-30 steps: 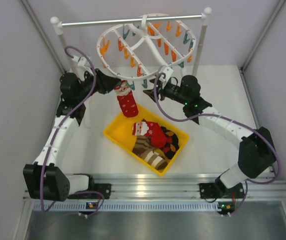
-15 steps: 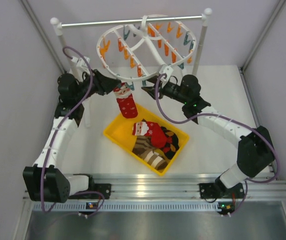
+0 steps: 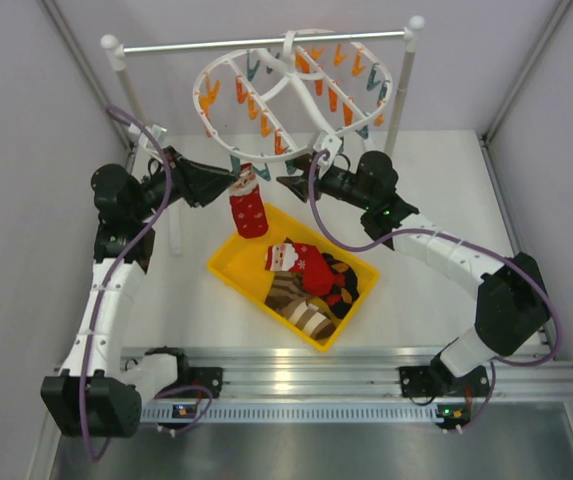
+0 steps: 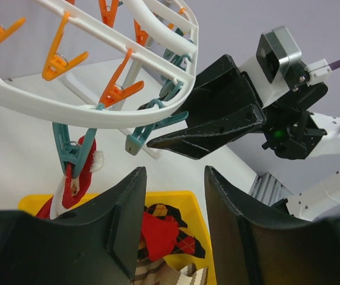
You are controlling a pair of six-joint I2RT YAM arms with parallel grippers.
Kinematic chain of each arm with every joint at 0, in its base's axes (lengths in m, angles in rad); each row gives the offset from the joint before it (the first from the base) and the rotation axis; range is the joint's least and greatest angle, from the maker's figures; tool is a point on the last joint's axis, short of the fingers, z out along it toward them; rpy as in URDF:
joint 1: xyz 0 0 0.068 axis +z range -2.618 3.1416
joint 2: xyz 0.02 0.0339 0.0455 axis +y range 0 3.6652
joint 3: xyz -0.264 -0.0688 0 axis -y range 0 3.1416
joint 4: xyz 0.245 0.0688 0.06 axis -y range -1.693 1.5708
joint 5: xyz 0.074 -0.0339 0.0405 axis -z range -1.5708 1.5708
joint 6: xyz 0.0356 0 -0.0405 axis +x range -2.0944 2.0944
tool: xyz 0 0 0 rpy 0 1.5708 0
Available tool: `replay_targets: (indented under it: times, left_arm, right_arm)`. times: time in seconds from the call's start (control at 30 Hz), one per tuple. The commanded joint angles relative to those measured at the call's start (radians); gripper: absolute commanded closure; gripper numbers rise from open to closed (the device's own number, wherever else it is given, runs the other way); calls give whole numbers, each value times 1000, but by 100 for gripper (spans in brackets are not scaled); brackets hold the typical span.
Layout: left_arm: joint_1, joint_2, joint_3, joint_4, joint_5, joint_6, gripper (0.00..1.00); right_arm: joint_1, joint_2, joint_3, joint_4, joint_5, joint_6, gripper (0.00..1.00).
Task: Clip the socks to the hanger
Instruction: Open the clamp at the hanger.
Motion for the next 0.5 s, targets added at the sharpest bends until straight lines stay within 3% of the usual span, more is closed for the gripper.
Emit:
replay_targets:
  times: [0.0,0.3,0.47]
  left_arm:
    - [-8,20,-22,37,32,44,51]
    - [-90,89,-2,55,-7,93,54]
    - [-119,102,-22,146,50,84,45]
  right_arm:
    - [0,-39,38,10,27,26,56]
    - [-1,-42,26,27,1,26,57]
    - [-1,-22,52,30,-25,26,69]
